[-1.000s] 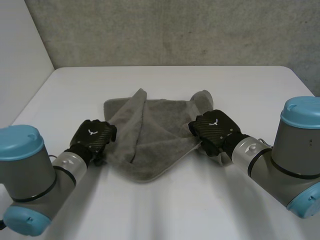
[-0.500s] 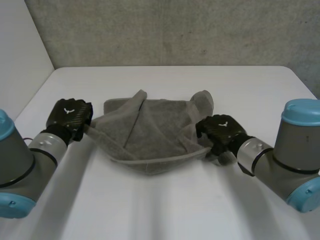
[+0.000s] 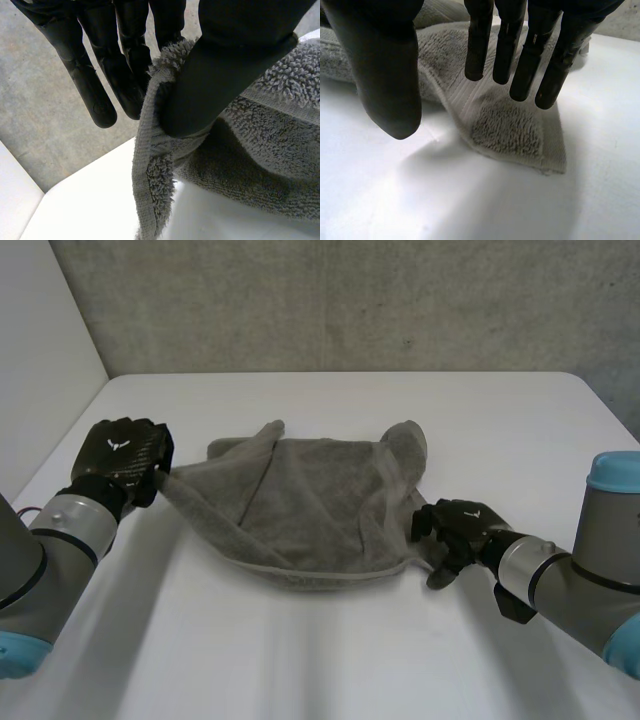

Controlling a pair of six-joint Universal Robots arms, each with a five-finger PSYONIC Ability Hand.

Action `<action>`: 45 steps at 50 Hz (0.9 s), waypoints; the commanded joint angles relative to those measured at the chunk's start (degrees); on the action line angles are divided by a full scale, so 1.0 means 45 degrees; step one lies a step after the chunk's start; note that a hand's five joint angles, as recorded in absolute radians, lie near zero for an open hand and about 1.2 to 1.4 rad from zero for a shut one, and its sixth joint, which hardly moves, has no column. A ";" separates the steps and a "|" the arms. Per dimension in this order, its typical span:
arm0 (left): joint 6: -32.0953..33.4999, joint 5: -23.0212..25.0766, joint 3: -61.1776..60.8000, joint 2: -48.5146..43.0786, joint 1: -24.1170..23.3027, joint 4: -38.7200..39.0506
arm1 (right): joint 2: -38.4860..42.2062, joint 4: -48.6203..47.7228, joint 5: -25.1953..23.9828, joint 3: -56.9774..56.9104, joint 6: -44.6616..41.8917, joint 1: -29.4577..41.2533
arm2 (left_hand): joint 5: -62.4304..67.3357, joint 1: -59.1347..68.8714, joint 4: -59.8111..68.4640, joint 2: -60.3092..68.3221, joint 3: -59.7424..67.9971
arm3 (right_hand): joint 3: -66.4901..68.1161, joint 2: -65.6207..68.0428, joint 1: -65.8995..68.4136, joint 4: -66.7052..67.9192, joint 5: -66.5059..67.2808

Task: Fold the towel.

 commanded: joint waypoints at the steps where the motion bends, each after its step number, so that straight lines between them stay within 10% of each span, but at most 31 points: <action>1: -0.0006 0.0000 0.0001 -0.0009 0.0018 -0.0016 | 0.0039 -0.0186 0.0013 0.0117 0.0037 0.0015 | 0.4594 0.2465 0.2279 0.2333 0.2311 | -0.0504 -0.0635 -0.0473 -0.0556 -0.0181; 26: -0.0006 0.0019 -0.0019 0.0323 0.0077 -0.0191 | 0.2051 -0.0771 0.0267 -0.1601 0.0311 0.1011 | 0.4594 0.2465 0.2279 0.2333 0.2311 | 0.0954 0.0823 0.0985 0.0902 0.1277; 32: -0.0006 0.0019 -0.0019 0.0303 0.0077 -0.0191 | 0.2129 -0.0830 0.0208 -0.1777 0.0916 0.0894 | 0.4594 0.2465 0.2279 0.2333 0.2311 | 0.9103 0.8972 0.9133 0.9051 0.9426; 45: 0.0053 0.0058 0.0819 0.2857 0.0291 -0.0191 | -0.4329 -0.0909 0.0658 -0.2671 0.1131 -0.1038 | 0.4594 0.2465 0.2279 0.2333 0.2311 | 1.0062 0.9930 1.0092 1.0010 1.0385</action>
